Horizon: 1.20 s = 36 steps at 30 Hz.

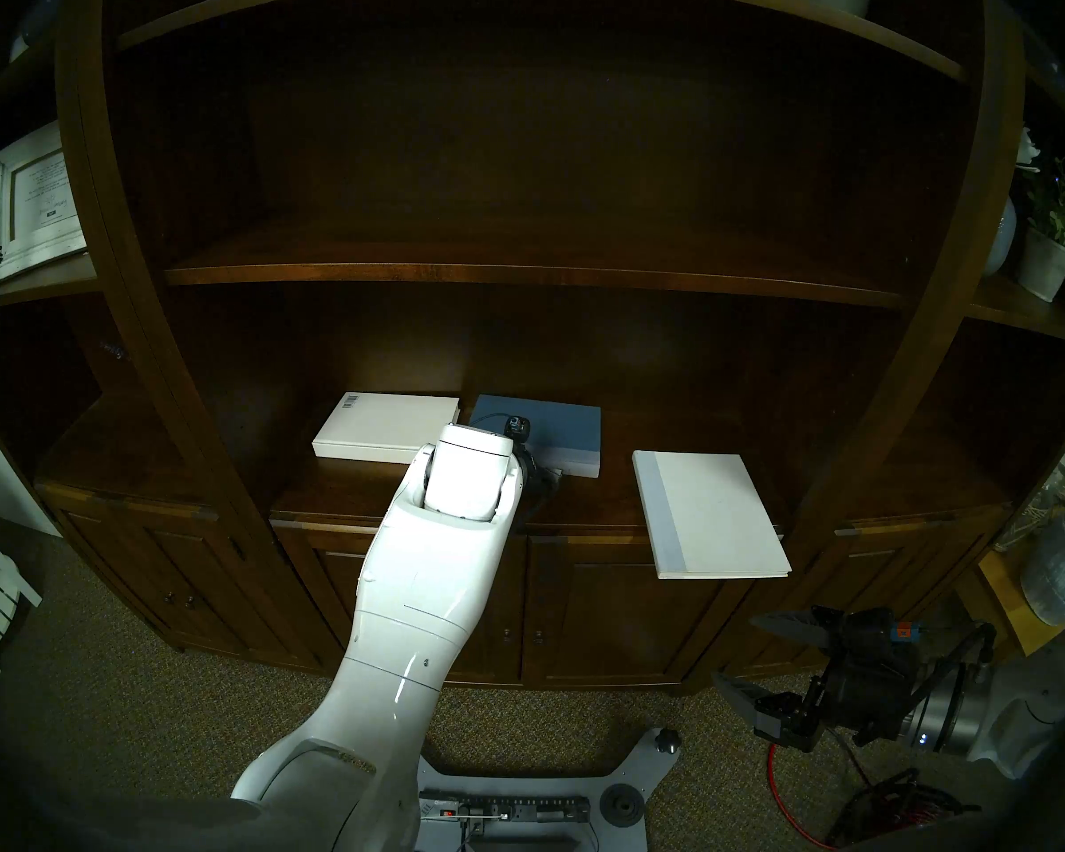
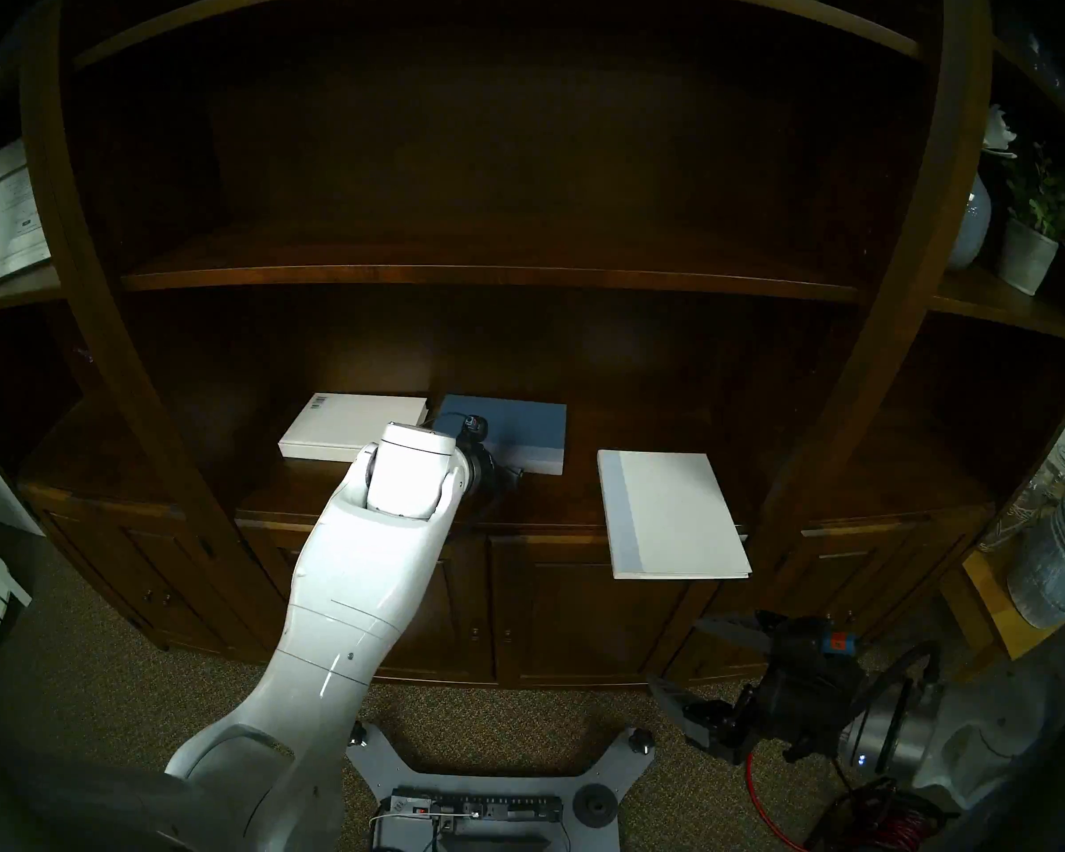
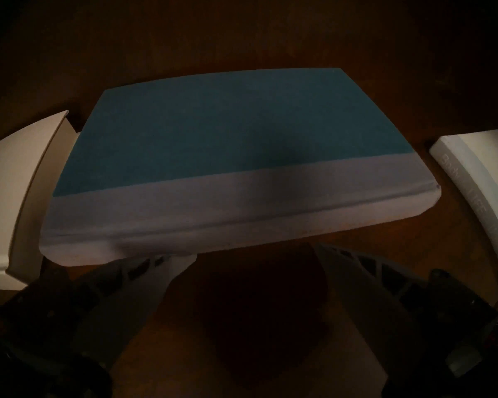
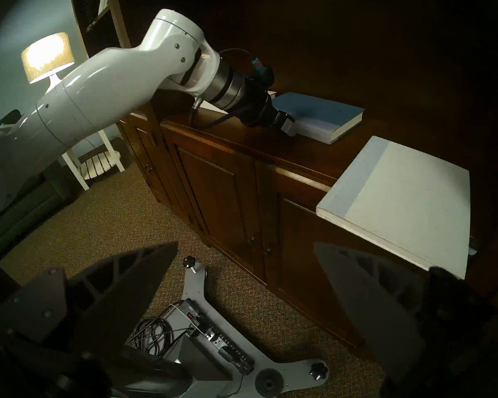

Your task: Close the books and align them horizontally on the shelf

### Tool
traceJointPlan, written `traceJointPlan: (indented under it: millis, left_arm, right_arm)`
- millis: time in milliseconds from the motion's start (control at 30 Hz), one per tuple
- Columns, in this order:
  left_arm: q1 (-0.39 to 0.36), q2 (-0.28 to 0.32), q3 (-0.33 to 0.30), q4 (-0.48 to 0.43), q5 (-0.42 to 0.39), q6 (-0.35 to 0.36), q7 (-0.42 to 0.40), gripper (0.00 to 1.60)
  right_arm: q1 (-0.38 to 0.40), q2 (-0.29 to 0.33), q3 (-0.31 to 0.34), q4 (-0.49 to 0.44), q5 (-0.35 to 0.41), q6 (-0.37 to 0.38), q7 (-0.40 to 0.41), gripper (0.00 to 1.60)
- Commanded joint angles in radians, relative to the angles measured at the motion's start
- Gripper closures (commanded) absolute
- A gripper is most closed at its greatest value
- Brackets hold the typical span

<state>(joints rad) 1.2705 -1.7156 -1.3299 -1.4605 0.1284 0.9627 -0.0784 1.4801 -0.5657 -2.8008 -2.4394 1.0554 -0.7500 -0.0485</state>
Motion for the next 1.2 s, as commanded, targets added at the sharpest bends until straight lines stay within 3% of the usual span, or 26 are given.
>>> traceJointPlan:
  millis: [0,167,233,367,500,1167]
  left_arm:
    - [-0.11,-0.052,-0.01,0.051,0.003,-0.009,0.058,0.0]
    - [-0.14,-0.079,-0.034,0.091,0.001,-0.009,0.096,0.0]
    - [-0.137,-0.082,-0.035,0.068,-0.006,-0.003,0.096,0.0]
    - [-0.095,-0.052,-0.004,-0.033,-0.02,-0.003,0.072,0.0]
    - [-0.07,-0.038,0.008,-0.057,-0.027,-0.003,0.059,0.0]
    - [-0.011,0.059,-0.06,-0.213,-0.07,-0.003,-0.016,0.0]
  right_arm:
    - [0.007,0.002,0.0,-0.004,-0.001,-0.016,-0.001,0.0]
    - [0.007,0.002,0.0,-0.004,-0.001,-0.016,-0.001,0.0]
    - [0.007,0.002,0.0,-0.004,-0.001,-0.016,-0.001,0.0]
    - [0.007,0.002,0.0,-0.004,-0.001,-0.015,-0.001,0.0]
    - [0.006,0.002,0.002,-0.004,-0.001,-0.01,-0.001,0.0]
    - [0.003,0.001,0.002,-0.004,-0.002,-0.002,-0.002,0.0]
